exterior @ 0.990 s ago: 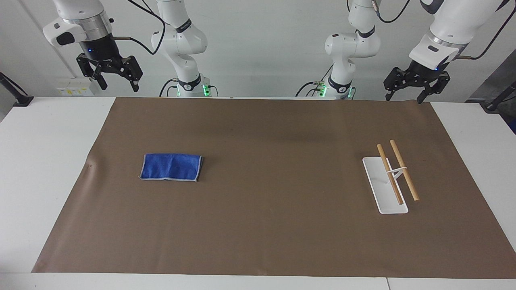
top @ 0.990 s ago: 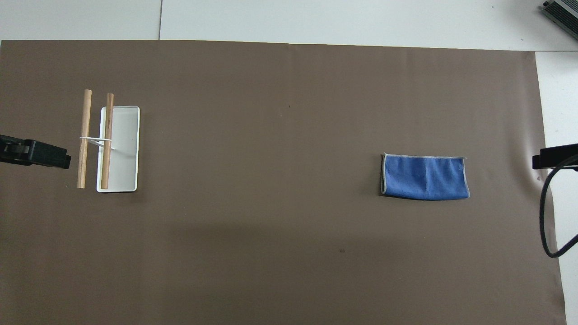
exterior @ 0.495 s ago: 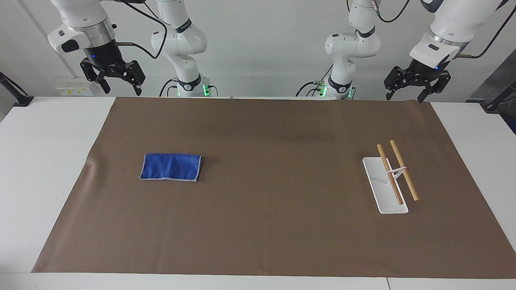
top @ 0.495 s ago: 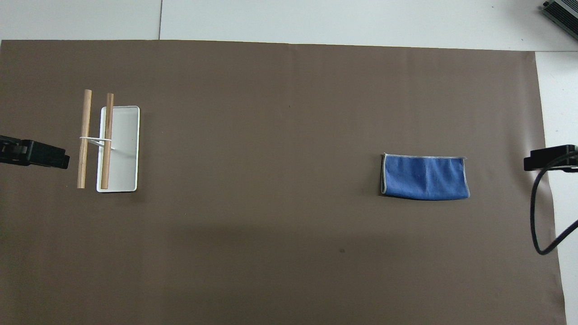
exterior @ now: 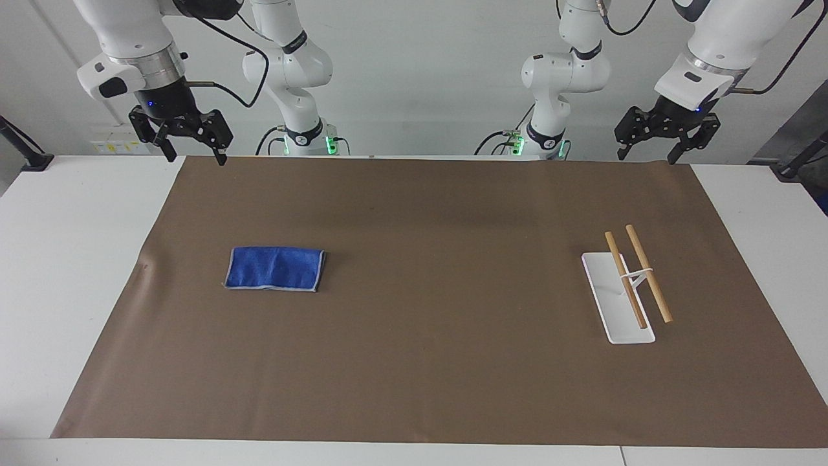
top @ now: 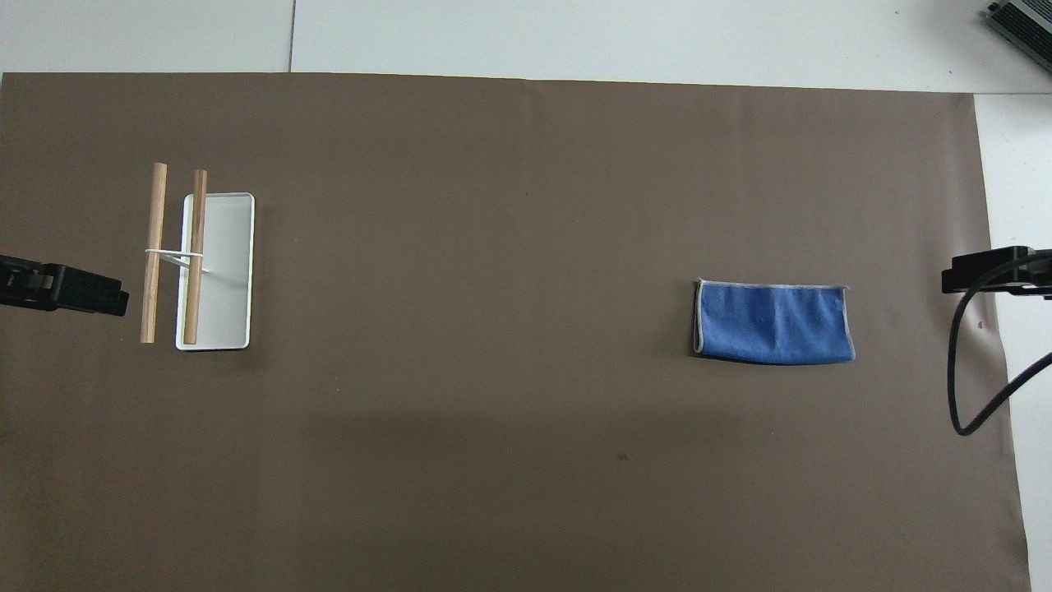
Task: Right arm passes towel to left arm to hang
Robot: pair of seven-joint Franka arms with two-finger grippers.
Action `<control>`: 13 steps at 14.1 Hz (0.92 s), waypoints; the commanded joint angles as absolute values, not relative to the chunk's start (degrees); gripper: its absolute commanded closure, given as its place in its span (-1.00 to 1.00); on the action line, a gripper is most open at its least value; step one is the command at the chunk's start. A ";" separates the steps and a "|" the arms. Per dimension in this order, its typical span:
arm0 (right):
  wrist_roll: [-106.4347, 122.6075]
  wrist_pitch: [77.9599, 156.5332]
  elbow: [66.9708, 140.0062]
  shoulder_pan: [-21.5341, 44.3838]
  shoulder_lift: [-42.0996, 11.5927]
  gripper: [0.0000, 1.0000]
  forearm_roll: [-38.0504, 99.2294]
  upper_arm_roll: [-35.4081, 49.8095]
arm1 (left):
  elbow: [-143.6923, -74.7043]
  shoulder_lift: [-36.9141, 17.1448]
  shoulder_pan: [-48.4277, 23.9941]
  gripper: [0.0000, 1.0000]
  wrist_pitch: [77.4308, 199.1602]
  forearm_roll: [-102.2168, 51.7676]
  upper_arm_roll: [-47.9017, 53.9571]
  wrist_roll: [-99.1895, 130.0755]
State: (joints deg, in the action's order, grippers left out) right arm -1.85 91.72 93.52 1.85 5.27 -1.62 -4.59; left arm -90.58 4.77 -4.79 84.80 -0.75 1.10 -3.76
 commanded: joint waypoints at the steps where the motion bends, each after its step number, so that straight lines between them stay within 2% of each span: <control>1: -3.95 93.60 94.66 1.23 5.63 -1.00 -1.23 -4.31 | -93.08 6.85 -4.39 -1.00 85.87 -0.70 1.23 -3.78; 10: -3.52 93.78 95.70 1.32 5.71 -1.00 -1.14 -4.22 | -94.66 7.73 -2.28 -1.00 85.61 -0.70 1.05 -4.13; 13: -3.25 99.56 100.09 1.75 5.63 -1.00 -1.05 -4.22 | -94.57 7.65 -2.28 -1.00 85.78 -0.70 1.14 -4.04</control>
